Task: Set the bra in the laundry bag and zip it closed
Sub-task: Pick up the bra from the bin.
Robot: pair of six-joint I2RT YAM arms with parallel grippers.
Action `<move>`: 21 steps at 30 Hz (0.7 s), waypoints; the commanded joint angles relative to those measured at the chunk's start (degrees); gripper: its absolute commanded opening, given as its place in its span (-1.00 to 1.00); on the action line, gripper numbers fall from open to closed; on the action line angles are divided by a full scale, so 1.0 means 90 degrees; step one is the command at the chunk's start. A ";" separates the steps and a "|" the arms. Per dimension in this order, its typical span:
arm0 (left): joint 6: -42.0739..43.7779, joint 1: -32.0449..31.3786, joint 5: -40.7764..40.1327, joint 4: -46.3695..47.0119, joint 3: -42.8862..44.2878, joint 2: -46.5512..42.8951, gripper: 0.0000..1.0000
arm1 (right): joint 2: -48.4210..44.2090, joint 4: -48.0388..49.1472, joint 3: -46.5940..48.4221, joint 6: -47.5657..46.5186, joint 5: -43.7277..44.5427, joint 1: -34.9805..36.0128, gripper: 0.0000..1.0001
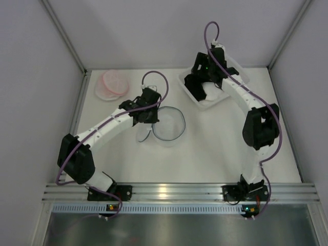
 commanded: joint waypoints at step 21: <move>0.0100 0.0046 -0.0004 0.0472 -0.0504 -0.0656 -1.00 | 0.1370 0.0825 0.0778 0.1458 0.0397 0.0039 0.63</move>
